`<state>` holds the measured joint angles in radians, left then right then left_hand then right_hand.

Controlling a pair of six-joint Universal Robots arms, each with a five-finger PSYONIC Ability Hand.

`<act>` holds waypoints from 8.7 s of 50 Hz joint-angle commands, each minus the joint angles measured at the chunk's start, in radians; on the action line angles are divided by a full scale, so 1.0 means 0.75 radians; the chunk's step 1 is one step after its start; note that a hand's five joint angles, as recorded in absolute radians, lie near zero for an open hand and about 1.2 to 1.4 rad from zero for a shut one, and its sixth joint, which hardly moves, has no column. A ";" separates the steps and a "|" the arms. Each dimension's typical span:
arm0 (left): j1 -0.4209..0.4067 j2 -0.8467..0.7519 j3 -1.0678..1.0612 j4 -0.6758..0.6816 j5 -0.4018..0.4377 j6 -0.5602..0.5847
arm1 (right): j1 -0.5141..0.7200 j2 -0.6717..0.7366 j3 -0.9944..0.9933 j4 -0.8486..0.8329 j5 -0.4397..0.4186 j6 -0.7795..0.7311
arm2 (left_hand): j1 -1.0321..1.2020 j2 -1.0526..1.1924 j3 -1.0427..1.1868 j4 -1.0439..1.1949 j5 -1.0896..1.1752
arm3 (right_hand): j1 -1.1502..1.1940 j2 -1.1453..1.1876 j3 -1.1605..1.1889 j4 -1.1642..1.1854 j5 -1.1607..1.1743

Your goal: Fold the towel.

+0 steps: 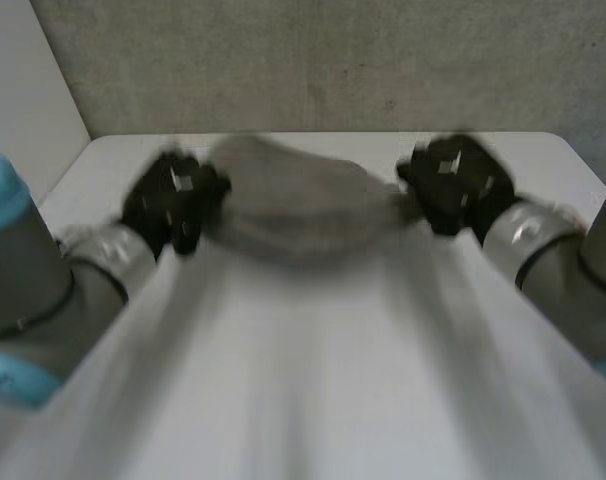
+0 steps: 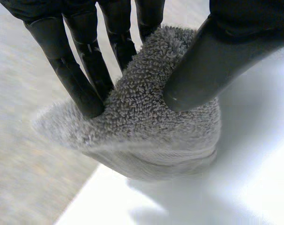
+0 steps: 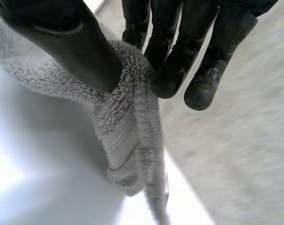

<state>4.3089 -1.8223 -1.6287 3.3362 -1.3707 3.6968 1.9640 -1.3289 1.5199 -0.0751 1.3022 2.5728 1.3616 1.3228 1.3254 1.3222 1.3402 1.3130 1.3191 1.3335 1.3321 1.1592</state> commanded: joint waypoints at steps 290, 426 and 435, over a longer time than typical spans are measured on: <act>0.290 -0.213 0.067 0.045 -0.019 -0.010 | -0.042 0.224 0.197 0.002 0.284 -0.107 | -1.582 -1.530 -1.533 -1.529 -1.786 | -1.504 -1.512 -1.532 -1.530 -1.532; 0.043 -0.084 0.046 0.105 -0.449 -0.589 | 0.412 0.376 -0.423 -0.184 0.168 -0.438 | -1.566 -1.514 -1.518 -1.514 -1.770 | 0.111 0.103 0.084 0.086 0.083; 0.025 -0.068 0.047 0.105 -0.453 -0.593 | 0.560 0.610 -0.407 -0.203 0.186 -0.420 | -1.566 -1.514 -1.518 -1.514 -1.770 | -1.506 -1.514 -1.533 -1.531 -1.533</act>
<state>4.3406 -1.8761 -1.5891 3.4144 -1.7090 3.2542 2.3510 -0.9643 1.2018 -0.2255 1.4114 2.2445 0.2595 0.2588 0.2446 0.2617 0.2240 0.9233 0.9317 0.9556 0.9501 0.7606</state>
